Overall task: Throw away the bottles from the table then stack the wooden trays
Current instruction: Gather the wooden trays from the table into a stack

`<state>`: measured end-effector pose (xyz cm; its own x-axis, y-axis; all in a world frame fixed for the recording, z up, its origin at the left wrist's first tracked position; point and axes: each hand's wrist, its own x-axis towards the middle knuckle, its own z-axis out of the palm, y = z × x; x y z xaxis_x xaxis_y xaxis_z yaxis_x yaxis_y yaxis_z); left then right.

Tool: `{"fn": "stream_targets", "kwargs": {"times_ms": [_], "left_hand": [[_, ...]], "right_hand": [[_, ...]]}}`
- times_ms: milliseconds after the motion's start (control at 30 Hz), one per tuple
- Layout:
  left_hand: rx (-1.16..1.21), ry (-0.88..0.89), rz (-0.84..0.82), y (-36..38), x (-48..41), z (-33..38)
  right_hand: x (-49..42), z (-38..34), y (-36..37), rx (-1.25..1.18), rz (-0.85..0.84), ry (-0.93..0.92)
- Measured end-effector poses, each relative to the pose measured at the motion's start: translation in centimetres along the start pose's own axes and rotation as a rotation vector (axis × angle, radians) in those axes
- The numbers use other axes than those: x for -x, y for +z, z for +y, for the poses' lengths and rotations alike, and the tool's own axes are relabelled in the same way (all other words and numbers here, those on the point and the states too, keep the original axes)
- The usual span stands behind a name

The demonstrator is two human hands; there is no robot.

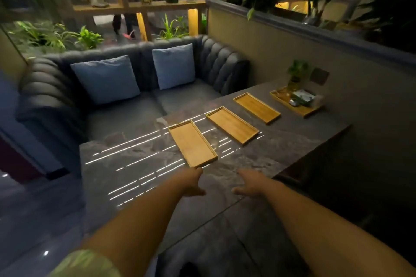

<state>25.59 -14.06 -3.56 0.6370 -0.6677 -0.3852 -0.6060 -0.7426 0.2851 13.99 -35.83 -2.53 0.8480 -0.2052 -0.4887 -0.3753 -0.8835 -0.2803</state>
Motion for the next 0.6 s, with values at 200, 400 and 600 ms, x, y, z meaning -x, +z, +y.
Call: {"fn": "stream_targets", "kwargs": {"times_ms": [200,400,600], "left_hand": [[0.123,-0.128,0.018,0.6,-6.8,-1.9],[0.230,-0.208,0.004,0.4,-14.7,-4.4],[0.356,-0.327,0.031,-0.1,-17.8,-7.9]], "right_hand": [[-7.1,0.7,-1.2,0.038,-0.036,-0.042],[-15.3,0.0,-2.1,0.053,-0.091,-0.032],[-22.1,-0.7,-3.2,0.032,-0.191,-0.112]]}}
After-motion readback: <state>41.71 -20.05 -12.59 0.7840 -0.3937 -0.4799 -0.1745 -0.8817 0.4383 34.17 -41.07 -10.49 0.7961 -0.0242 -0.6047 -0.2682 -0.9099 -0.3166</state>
